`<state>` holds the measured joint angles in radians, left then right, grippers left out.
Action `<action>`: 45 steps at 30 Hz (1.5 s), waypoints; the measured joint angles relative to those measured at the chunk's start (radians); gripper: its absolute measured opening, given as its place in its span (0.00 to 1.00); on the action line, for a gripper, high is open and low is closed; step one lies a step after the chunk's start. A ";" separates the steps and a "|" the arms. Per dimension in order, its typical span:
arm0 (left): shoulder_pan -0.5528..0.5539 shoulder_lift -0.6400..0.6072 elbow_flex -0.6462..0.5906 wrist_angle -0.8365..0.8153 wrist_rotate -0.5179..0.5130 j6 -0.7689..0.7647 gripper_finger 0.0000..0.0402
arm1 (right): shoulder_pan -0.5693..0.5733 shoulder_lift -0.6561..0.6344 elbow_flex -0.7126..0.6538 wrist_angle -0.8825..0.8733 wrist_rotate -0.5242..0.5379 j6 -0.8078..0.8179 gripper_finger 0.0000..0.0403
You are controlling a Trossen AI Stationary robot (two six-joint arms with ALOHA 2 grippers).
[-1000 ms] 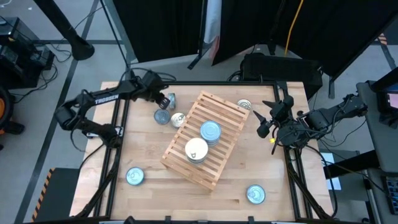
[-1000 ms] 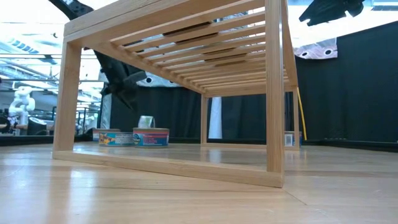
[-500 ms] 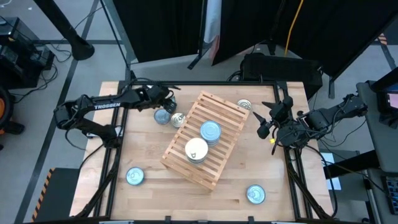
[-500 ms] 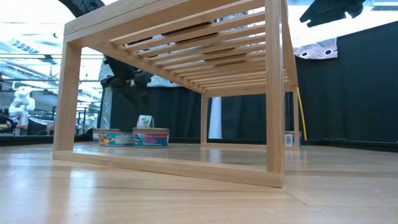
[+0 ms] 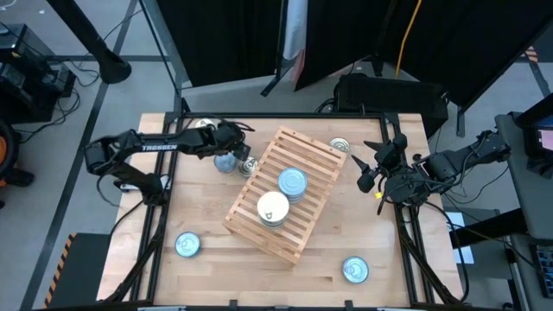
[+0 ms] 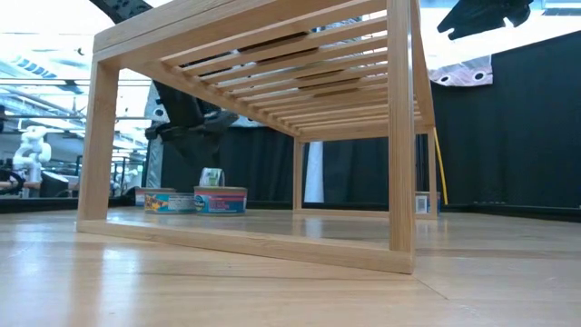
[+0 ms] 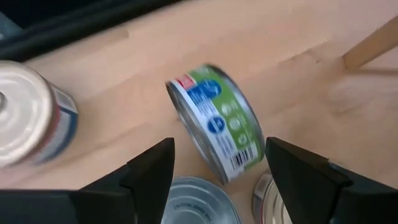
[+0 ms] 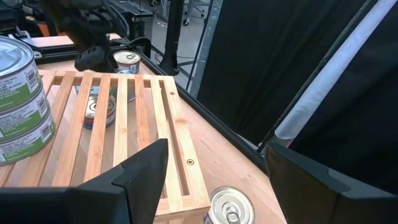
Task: Stack canned seafood by type on shelf
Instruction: Stack the green tuna can on top of the other green tuna can on the shelf
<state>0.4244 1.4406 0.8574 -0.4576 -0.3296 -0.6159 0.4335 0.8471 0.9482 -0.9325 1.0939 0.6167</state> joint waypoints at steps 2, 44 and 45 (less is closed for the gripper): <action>0.000 0.017 0.000 0.003 0.008 0.000 0.65 | 0.000 0.000 0.000 0.000 0.000 0.000 0.64; -0.010 -0.009 0.053 -0.055 -0.128 1.163 0.65 | 0.000 0.000 0.000 -0.002 -0.004 -0.004 0.64; -0.002 -0.009 0.053 -0.034 -0.122 1.215 0.65 | 0.000 0.000 0.000 -0.002 -0.013 -0.004 0.64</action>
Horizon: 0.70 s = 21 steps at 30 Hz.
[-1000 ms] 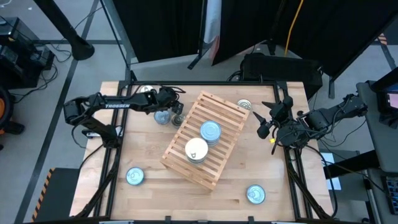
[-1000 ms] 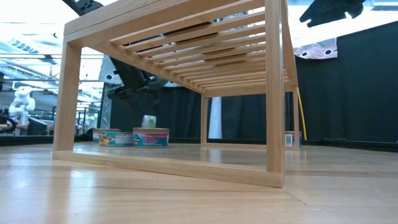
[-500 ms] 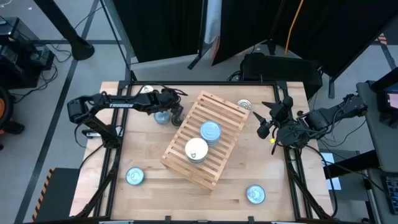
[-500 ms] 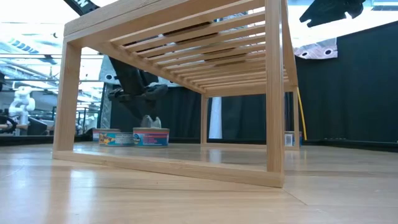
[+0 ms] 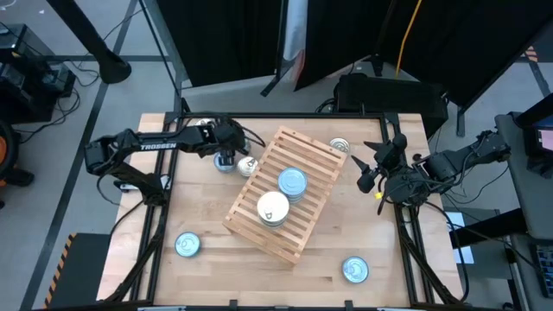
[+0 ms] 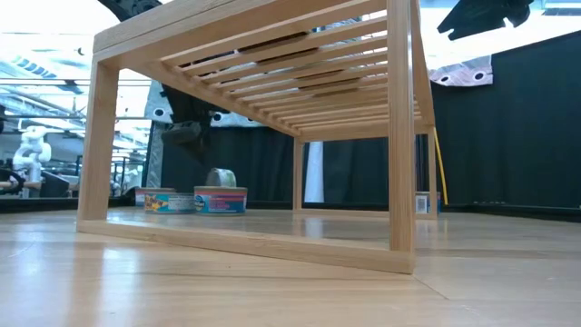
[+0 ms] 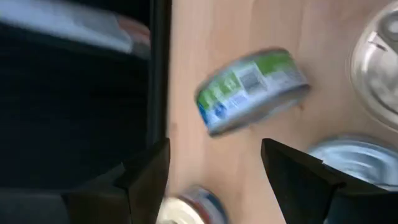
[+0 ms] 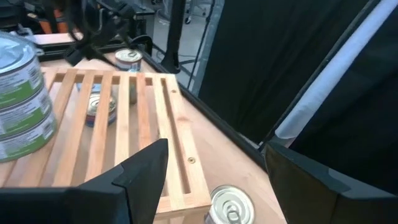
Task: Stack canned seafood by type on shelf
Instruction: Stack the green tuna can on top of the other green tuna can on the shelf
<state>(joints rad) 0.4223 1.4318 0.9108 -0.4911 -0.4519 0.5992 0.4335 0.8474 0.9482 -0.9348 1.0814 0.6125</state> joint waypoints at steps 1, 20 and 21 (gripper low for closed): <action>0.008 0.000 0.000 0.014 0.018 0.045 0.65 | 0.000 0.000 0.000 0.000 -0.012 0.000 0.64; 0.148 0.039 0.000 0.098 0.321 0.460 0.65 | 0.000 0.000 0.000 -0.002 -0.043 -0.002 0.64; 0.149 0.044 0.000 0.105 0.320 0.475 0.65 | 0.000 0.000 0.000 -0.002 -0.043 -0.002 0.64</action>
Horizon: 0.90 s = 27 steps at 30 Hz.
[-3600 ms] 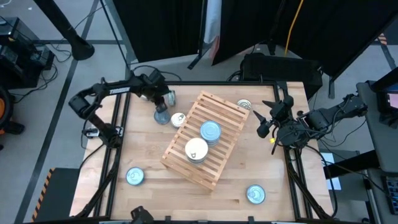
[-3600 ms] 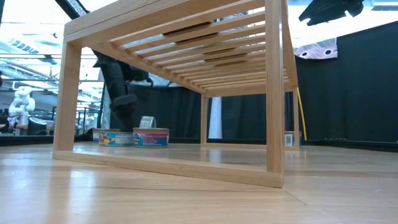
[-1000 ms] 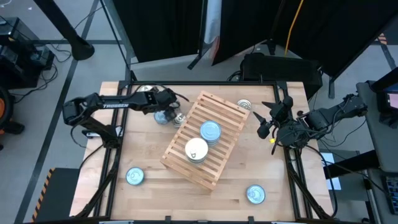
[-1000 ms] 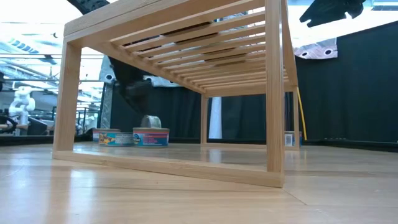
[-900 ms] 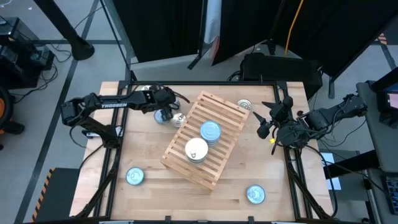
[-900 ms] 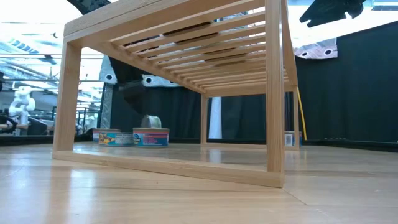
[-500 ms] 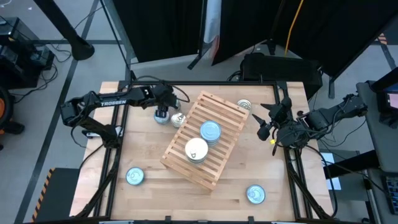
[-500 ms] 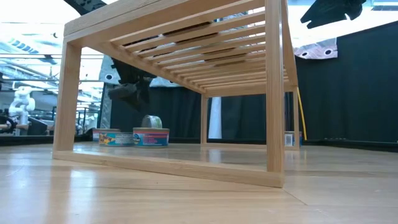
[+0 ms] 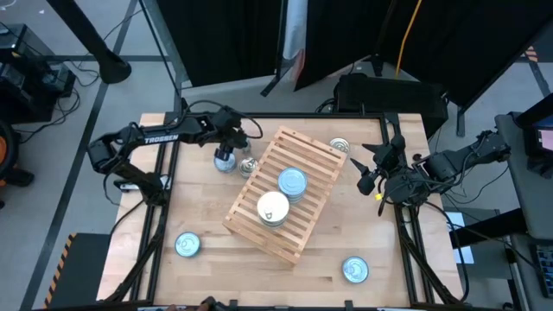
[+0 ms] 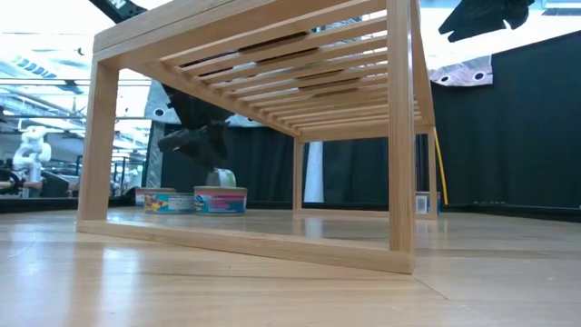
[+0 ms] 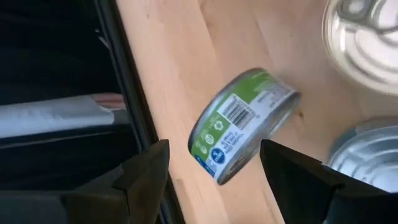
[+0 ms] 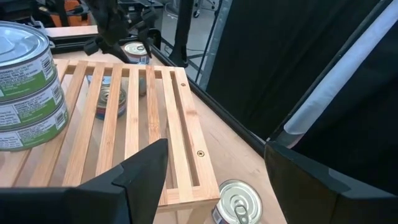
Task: Stack canned seafood by type on shelf
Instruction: Stack the green tuna can on top of the other green tuna can on the shelf
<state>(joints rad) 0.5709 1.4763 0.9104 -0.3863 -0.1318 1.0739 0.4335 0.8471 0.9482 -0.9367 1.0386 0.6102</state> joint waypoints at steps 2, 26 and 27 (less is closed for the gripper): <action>0.000 0.005 -0.001 0.011 -0.003 0.014 0.65 | 0.000 0.000 0.000 0.000 0.000 0.000 0.64; 0.011 0.119 0.000 0.013 0.024 0.066 0.58 | 0.000 0.000 0.000 0.003 -0.025 -0.001 0.64; 0.011 0.119 0.000 0.012 0.024 0.065 0.56 | 0.000 0.000 0.000 0.003 -0.025 -0.001 0.64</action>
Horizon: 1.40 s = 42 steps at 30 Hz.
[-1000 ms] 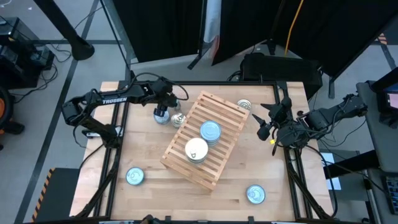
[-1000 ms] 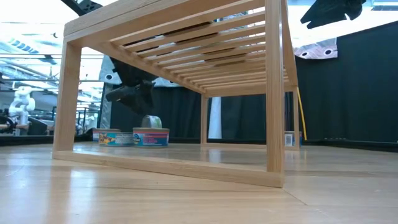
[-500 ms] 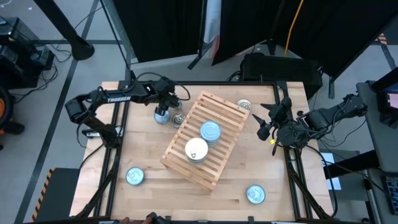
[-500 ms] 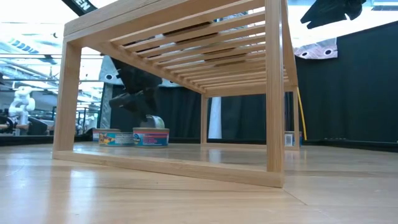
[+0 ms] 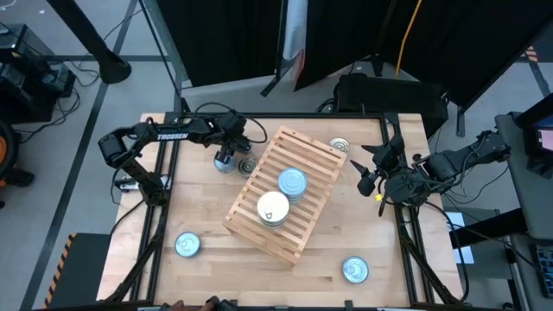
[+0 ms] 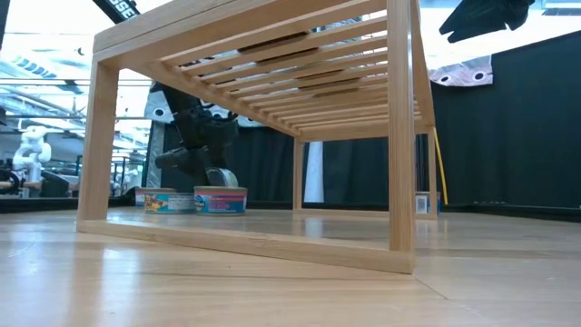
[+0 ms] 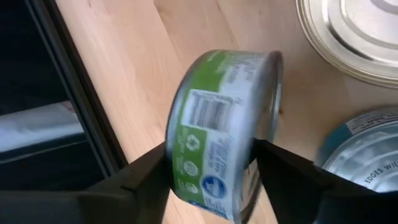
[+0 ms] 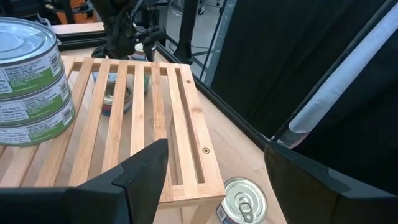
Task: Stack canned seafood by type on shelf
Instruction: Stack the green tuna can on top of the other green tuna can on the shelf
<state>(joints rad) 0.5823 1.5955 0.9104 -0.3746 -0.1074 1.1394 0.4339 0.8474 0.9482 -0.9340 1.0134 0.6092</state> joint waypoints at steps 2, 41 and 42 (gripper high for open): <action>0.000 -0.001 0.000 -0.004 0.000 -0.006 0.50 | 0.000 0.000 0.000 0.000 0.000 0.000 0.64; -0.093 -0.588 0.406 0.212 0.727 -1.420 0.35 | 0.000 0.140 0.000 1.211 -0.250 -0.956 0.64; -0.102 -0.572 0.406 0.261 0.754 -1.475 0.35 | -0.001 0.157 0.000 1.262 -0.261 -1.021 0.64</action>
<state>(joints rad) 0.4805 1.0239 1.3167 -0.1135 0.6465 -0.3353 0.4333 1.0046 0.9485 0.3276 0.7520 -0.4121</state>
